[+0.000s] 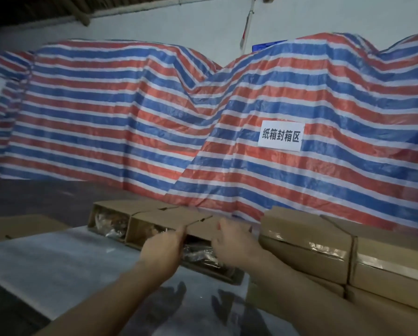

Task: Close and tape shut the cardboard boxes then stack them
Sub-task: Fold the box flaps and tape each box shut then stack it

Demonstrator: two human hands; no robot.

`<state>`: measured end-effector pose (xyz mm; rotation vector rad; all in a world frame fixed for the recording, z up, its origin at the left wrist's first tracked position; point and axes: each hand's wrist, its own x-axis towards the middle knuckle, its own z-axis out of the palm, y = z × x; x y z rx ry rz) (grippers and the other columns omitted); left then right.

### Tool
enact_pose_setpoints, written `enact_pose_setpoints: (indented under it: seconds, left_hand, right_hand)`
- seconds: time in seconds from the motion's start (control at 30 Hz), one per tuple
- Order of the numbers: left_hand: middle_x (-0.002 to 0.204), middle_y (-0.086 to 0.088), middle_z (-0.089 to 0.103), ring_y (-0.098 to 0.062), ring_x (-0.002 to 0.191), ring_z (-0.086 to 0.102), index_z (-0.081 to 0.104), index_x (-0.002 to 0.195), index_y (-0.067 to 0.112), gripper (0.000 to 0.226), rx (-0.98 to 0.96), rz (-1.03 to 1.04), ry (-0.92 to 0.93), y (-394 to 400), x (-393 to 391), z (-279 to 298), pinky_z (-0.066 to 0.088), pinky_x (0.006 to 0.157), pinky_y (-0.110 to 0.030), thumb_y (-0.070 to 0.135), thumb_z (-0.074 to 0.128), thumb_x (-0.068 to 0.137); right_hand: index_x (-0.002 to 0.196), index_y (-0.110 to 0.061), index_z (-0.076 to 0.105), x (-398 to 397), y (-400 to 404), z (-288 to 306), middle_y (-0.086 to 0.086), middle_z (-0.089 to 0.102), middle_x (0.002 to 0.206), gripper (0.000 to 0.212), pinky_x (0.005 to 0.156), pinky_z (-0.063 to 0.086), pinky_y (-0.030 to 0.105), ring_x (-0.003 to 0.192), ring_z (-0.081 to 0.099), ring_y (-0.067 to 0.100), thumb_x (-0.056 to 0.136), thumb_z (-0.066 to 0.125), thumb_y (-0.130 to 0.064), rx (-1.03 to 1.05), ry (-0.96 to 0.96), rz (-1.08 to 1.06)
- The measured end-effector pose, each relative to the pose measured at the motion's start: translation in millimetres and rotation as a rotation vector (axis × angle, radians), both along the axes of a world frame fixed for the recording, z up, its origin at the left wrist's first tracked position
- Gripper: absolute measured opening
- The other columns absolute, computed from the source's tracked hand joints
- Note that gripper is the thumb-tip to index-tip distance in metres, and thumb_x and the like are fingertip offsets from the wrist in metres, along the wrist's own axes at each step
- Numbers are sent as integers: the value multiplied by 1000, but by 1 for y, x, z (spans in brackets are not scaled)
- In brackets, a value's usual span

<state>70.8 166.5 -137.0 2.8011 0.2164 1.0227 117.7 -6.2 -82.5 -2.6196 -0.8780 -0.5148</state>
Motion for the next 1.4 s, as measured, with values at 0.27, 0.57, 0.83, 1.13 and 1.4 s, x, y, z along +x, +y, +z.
enact_pose_setpoints:
  seconds: [0.27, 0.57, 0.83, 1.13, 1.4]
  left_hand:
    - [83, 2, 60, -19, 79, 62, 56, 125, 32, 29, 189, 89, 134, 4, 73, 9, 50, 67, -31, 21, 49, 99]
    - [139, -3, 50, -23, 129, 43, 42, 138, 23, 46, 335, 15, 112, 14, 102, -4, 29, 109, -41, 36, 49, 95]
    - [130, 3, 57, -19, 124, 48, 52, 129, 29, 42, 179, 3, 66, 6, 65, 24, 34, 107, -36, 39, 62, 89]
    - [101, 1, 63, -16, 92, 60, 61, 100, 25, 15, -350, -178, -13, -8, -12, 107, 53, 88, -37, 17, 51, 94]
    - [96, 1, 69, -13, 89, 66, 70, 97, 24, 9, -452, -292, 329, -46, -52, 149, 51, 68, -24, 21, 65, 90]
  right_hand:
    - [93, -22, 51, 62, 23, -1, 0, 55, 91, 21, 76, 49, 34, 88, 55, 21, 84, 67, -32, -619, -152, -275]
    - [114, -17, 63, 80, 22, -19, 7, 62, 116, 26, 84, 42, 35, 110, 57, 27, 92, 65, -30, -743, -225, -333]
    - [109, -11, 62, 37, 14, 15, 8, 64, 111, 17, 73, 48, 32, 99, 63, 25, 92, 63, -8, -502, -194, -269]
    - [71, -16, 44, -37, -11, 95, 2, 47, 74, 26, 49, 31, 21, 62, 45, 14, 95, 53, -11, -78, 70, -128]
    - [101, -13, 61, -66, -79, 115, 9, 66, 99, 17, 56, 49, 29, 86, 65, 21, 87, 64, -22, 171, 473, -200]
